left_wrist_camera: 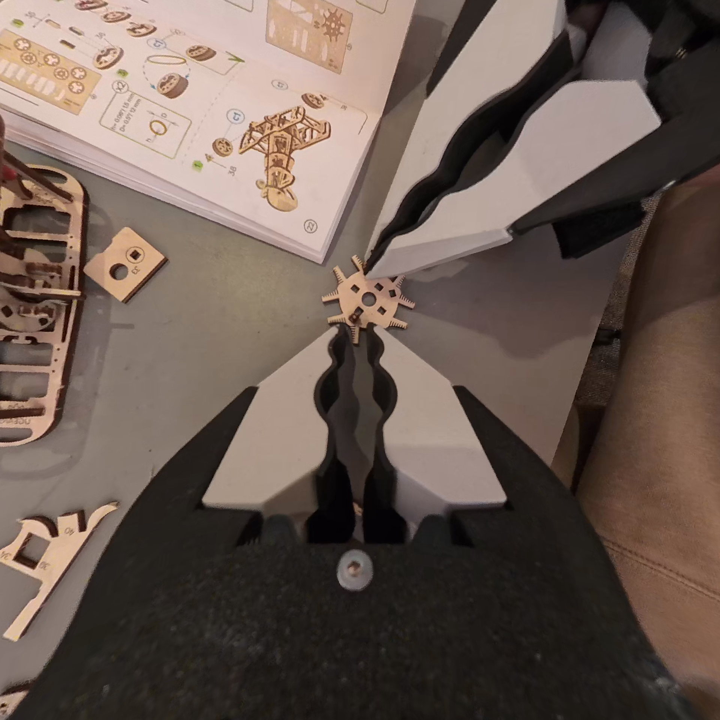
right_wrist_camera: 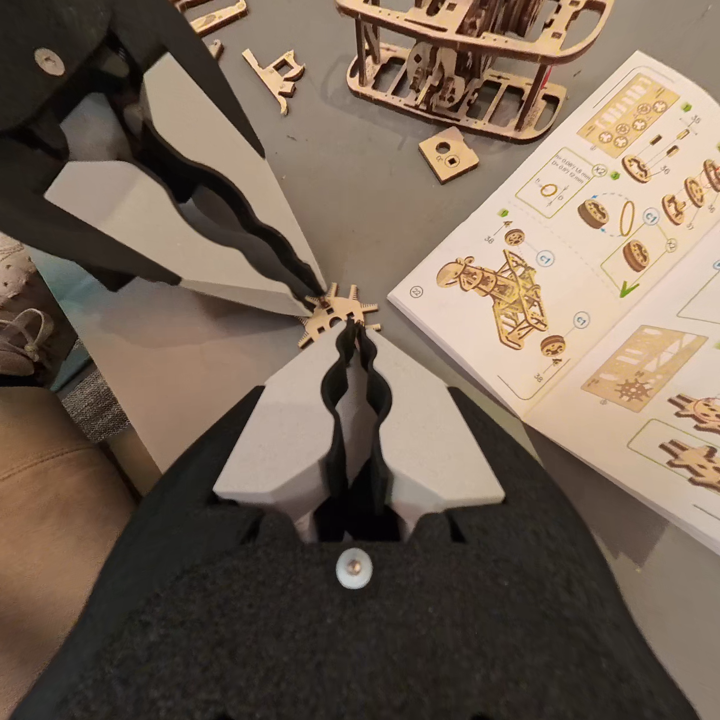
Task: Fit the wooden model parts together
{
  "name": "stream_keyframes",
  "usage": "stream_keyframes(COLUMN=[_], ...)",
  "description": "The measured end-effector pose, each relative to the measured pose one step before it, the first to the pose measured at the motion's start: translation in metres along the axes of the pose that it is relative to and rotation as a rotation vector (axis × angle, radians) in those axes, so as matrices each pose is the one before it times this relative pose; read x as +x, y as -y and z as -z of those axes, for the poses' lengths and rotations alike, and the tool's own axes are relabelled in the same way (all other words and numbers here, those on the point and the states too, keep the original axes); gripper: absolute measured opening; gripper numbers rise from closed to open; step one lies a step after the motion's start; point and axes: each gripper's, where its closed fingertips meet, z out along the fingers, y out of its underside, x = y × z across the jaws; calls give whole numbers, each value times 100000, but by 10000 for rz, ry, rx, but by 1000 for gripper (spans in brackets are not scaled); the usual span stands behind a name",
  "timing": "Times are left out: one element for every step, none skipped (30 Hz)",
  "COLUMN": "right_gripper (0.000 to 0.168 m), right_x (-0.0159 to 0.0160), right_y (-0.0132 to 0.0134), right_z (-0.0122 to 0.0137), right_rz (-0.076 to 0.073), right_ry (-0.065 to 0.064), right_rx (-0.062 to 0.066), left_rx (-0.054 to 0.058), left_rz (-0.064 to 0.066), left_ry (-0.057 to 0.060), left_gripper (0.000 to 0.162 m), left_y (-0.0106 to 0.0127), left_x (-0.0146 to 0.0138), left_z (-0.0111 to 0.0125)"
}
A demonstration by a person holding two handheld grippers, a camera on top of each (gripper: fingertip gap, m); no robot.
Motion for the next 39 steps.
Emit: stream_keyframes(right_gripper=[1,1,1,1,1,1,0,0,0,0,0,0,0,0,0,0,0,0,0,3,5,6,8,12,16,18,18,17,16,12,6,1,0,0,0,0,0,0,0], right_x=[3,-15,-31,-43,-26,-24,-1,-44,-58,52,9,23,-4,-38,-2,141,252,217,-11,-231,-198,-173,-272,11,158,218,137,45,50,22,6,186,356,237,115,41,-79,-78,48], right_y=[-62,-96,-104,-92,-81,-51,-33,-221,-368,171,12,63,2,37,267,447,440,418,412,323,21,-318,-367,117,271,-1,-168,-152,-68,-92,-193,-253,-195,-71,-25,26,169,133,86], right_z=[87,102,100,75,55,5,2,-62,-133,11,-21,-11,17,75,182,318,354,349,337,275,143,24,-67,-16,47,3,-49,-111,-140,-155,-223,-251,-181,-121,-132,-33,64,50,74], right_rz=[-26,-18,-17,29,69,38,36,-1,-62,-65,-48,-126,-141,-71,-50,-61,-5,27,31,73,132,227,392,283,-153,-431,-336,-157,-84,72,279,435,477,381,197,19,-139,-173,-84], right_ry=[-7,12,-10,-42,-57,-46,-29,15,31,-33,21,37,72,61,36,-16,-92,-98,36,163,134,74,89,29,-51,-27,51,100,25,-63,-127,-302,-450,-346,-175,-33,98,149,23], right_rx=[30,41,59,64,38,22,11,-112,-215,103,8,67,43,60,203,309,280,253,251,203,20,-158,-126,126,182,-39,-144,-113,-48,-57,-140,-191,-178,-121,-115,-88,37,55,21], left_rx=[2,16,18,6,2,-9,-11,-6,-16,33,-31,-6,-19,-16,-17,-28,-36,-32,-3,5,-15,-14,-15,-13,45,116,152,106,80,97,72,-17,-134,-117,0,21,31,-13,2], left_rz=[-13,17,18,4,-10,5,17,-12,-13,-38,-30,-32,4,26,-16,-29,-38,-38,-3,13,2,18,33,15,2,-11,-31,-39,-76,-132,-135,-105,-85,-56,-1,-68,12,80,3], left_ry=[32,3,-1,-19,-6,-6,-6,32,174,36,40,23,-1,-11,11,24,17,42,48,-21,58,87,52,55,33,-14,-75,-122,-80,8,16,-30,8,-34,-52,143,19,15,8], left_gripper=[8,8,7,6,6,5,5,4,3,2,2,1,1,1,1,1,2,2,3,4,6,8,11,13,17,20,24,27,31,34,37,41,40,41,38,35,34,34,34], left_y=[33,37,27,15,1,0,7,-6,-27,89,12,19,-11,2,-6,-40,-50,-44,-36,-61,-84,-121,-135,-114,16,197,287,218,214,280,261,110,-121,-160,32,41,10,-5,-7], left_x=[-19,-1,-13,24,24,25,43,-27,-233,10,-8,-8,-4,12,9,4,8,-50,-101,-31,-166,-210,-166,-166,-106,-1,142,251,193,95,101,167,79,125,135,-155,0,-41,31], left_z=[-28,-22,-24,-9,-3,-5,0,-14,-87,-52,-14,5,2,7,8,28,34,32,40,51,88,103,113,121,80,32,-12,-43,-80,-92,-128,-212,-304,-297,-142,-62,-8,-1,7])
